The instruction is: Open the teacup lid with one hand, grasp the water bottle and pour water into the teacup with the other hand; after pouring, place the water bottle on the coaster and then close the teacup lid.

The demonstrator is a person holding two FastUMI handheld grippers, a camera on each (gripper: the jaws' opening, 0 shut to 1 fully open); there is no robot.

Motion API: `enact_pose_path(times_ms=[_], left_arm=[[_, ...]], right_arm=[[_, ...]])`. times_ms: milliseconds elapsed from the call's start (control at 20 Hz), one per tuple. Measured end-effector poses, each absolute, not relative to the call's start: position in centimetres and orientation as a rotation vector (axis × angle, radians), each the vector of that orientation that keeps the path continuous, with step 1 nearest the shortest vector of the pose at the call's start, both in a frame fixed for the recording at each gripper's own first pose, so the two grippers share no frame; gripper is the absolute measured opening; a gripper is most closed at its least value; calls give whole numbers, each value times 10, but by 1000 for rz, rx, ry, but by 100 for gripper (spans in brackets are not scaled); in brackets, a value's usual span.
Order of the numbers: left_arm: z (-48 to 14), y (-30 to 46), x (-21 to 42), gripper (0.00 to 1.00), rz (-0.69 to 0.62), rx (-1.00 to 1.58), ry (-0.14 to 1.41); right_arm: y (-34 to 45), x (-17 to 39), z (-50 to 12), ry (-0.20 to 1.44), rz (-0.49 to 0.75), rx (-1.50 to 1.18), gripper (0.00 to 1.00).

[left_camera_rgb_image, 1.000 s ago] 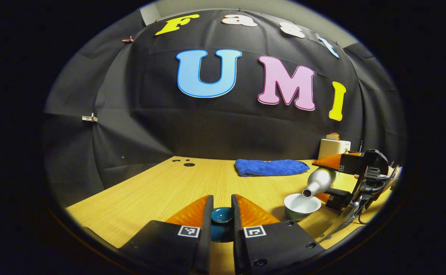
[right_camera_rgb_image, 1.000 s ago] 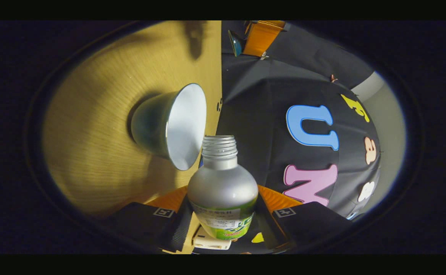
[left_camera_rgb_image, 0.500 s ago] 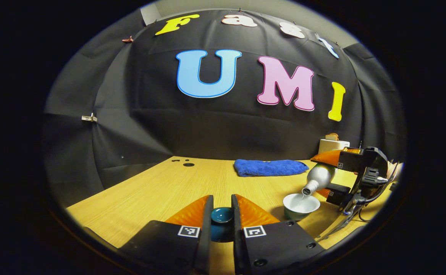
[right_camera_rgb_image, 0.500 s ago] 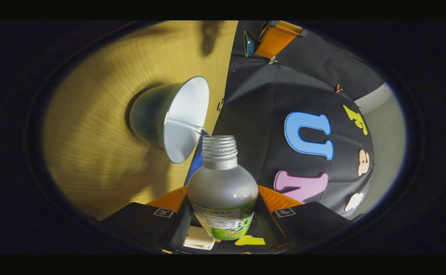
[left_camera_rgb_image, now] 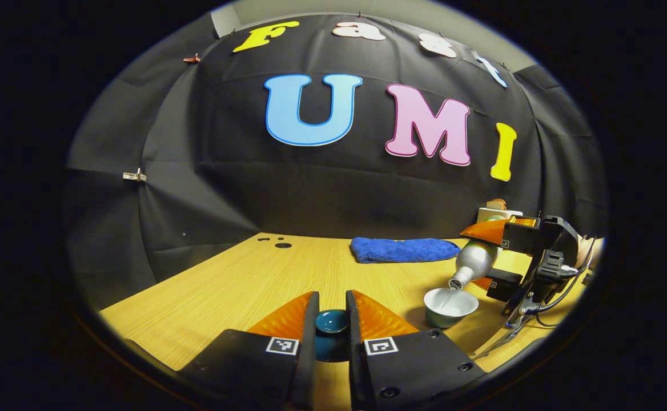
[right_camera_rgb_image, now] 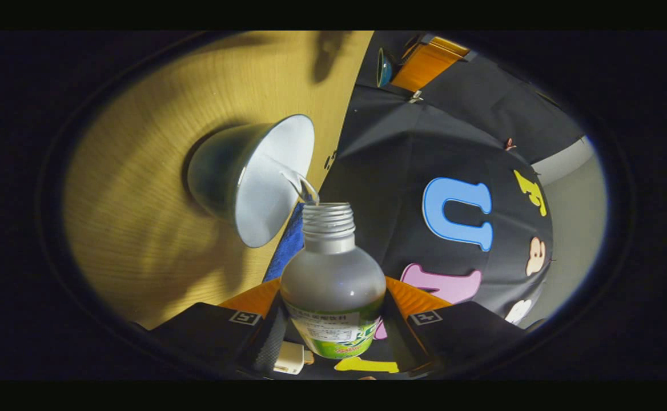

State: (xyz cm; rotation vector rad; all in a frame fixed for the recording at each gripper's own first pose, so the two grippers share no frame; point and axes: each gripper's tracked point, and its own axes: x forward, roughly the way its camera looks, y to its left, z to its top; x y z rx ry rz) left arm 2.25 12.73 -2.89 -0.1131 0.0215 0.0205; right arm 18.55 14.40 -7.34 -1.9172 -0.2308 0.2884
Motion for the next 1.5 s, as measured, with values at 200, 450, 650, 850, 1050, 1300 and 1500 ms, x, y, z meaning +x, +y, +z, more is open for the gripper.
enact_pose_path(times_ms=[200, 450, 650, 850, 1050, 1300, 1500], left_arm=[[-28, 127, 20, 28, 18, -113, 21], [-26, 123, 20, 28, 9, -111, 19], [-26, 121, 18, 27, -1, -120, 21], [-26, 123, 16, 27, 6, -117, 22], [-25, 121, 15, 28, 3, -114, 21], [-24, 123, 14, 27, 4, -108, 19], [-22, 121, 13, 27, -3, -115, 18]], right_arm=[[145, 188, -67, -266, 273, -1976, 79], [146, 190, -61, -300, 245, -2002, 78], [144, 196, -52, -328, 220, -2035, 78], [146, 197, -39, -365, 200, -2062, 78], [147, 198, -37, -383, 197, -2080, 78], [146, 198, -26, -397, 183, -2064, 78], [151, 195, -16, -420, 175, -2087, 78]])
